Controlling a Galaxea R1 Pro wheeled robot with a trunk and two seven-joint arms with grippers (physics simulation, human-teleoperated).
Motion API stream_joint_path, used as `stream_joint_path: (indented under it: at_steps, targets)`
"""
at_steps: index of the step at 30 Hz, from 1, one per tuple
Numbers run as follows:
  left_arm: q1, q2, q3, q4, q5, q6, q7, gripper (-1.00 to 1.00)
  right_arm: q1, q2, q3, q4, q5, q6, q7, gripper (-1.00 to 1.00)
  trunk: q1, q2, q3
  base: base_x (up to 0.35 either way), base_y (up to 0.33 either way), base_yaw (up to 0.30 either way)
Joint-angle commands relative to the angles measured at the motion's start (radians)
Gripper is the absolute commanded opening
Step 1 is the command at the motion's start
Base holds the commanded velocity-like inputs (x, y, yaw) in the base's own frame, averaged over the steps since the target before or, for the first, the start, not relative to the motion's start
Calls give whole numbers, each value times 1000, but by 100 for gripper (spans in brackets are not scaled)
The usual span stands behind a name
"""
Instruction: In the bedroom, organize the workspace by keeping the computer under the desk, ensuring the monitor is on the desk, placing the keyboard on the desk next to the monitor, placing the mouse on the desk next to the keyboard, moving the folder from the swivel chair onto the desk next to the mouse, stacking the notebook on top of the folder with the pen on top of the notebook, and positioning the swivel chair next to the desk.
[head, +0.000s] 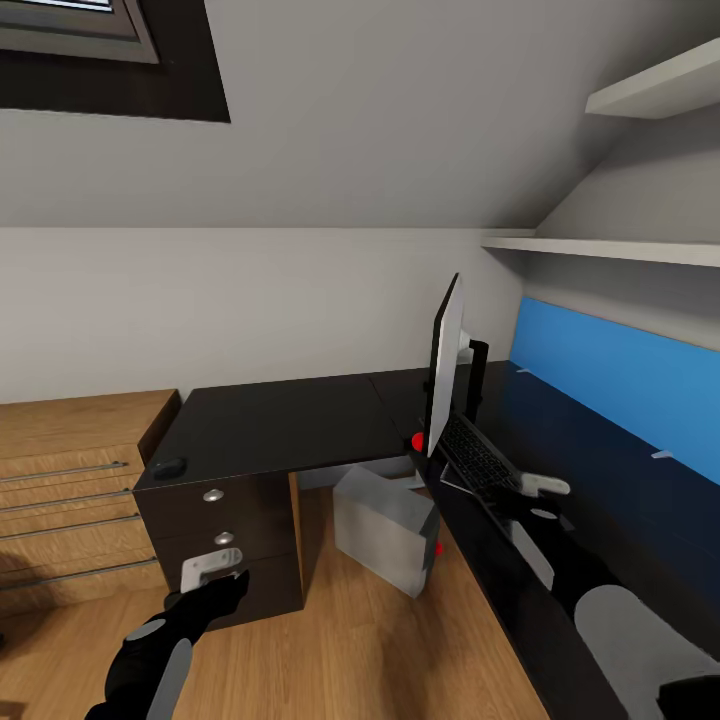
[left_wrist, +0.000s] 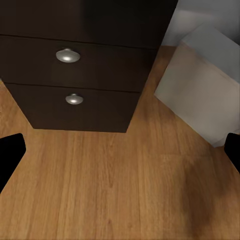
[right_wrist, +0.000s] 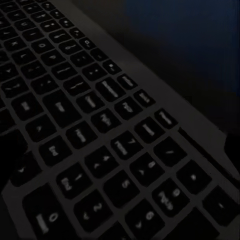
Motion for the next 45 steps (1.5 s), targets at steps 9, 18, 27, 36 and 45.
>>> stream_joint_path:
  at_steps: [9,18,27,36,45]
  targets:
    - [-1,-2,8,-1,9,3,6,100,-24,-17,8,122,-12,-146,93,100,0,-1,-1,3,0,0]
    - [-1,-3,7,-1,9,3,6,100,-23,-20,7,116,-15,-152,97,100,0,-1,-1,86,0,0]
    - [-1,-3,7,-1,9,3,6,100,-23,-20,7,115,-16,-151,100,100,0,-1,-1,15,0,0]
    - [-1,-3,7,-1,9,3,6,100,-23,-20,7,115,-15,-151,104,100,0,-1,-1,123,0,0]
    - [-1,-3,7,-1,9,3,6,100,-23,-21,6,115,-15,-151,104,100,0,-1,-1,226,0,0]
